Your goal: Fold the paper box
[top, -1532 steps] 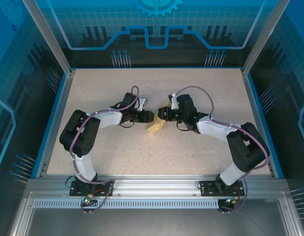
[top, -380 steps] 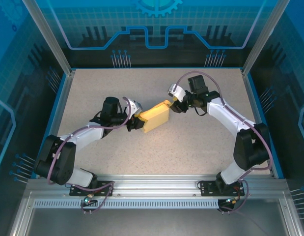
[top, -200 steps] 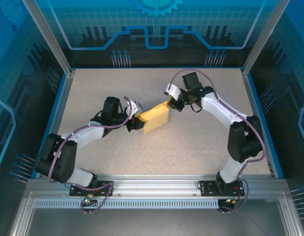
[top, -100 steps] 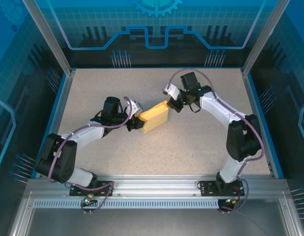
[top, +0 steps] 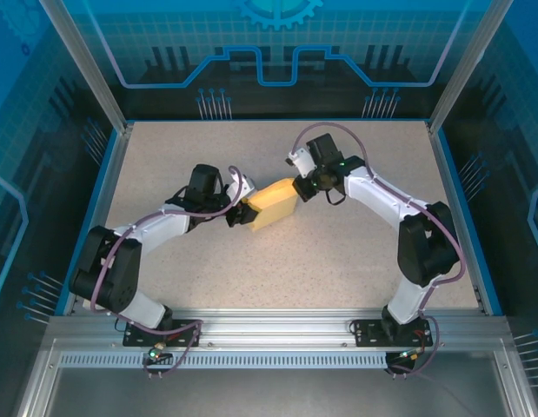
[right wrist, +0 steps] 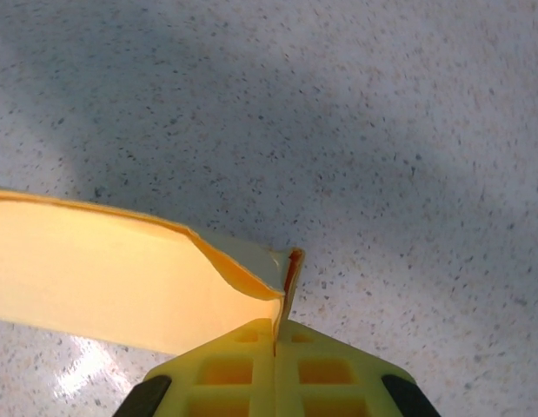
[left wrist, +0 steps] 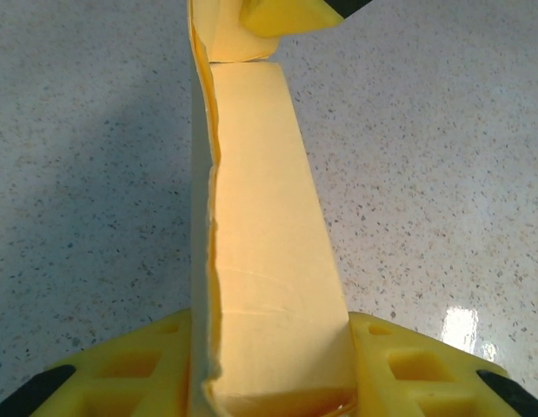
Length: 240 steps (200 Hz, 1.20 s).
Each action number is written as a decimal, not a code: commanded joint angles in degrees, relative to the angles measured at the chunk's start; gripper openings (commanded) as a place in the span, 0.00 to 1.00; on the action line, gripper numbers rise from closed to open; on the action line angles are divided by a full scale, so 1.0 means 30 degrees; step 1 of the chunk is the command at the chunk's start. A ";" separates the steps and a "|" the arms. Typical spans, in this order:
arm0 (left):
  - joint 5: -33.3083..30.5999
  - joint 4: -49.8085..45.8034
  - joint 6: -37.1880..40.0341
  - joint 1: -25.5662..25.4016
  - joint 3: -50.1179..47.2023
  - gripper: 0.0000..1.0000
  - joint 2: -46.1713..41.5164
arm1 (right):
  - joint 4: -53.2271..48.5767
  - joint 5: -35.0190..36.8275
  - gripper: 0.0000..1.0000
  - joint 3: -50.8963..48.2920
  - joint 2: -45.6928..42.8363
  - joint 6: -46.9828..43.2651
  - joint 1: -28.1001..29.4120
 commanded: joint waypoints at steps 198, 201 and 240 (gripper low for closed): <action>-0.2365 -0.2442 0.1233 0.0056 0.0835 0.36 0.0742 | -0.0537 -0.0336 0.04 0.0058 -0.0281 0.4187 0.1062; -0.2365 -0.2456 0.1247 0.0044 0.0811 0.36 0.0754 | -0.0544 -0.0361 0.04 0.0086 -0.0296 0.4184 0.1051; -0.2364 -0.2483 0.1265 0.0068 0.0809 0.36 0.0748 | -0.0782 -0.0388 0.04 0.0325 -0.0304 0.4169 0.1033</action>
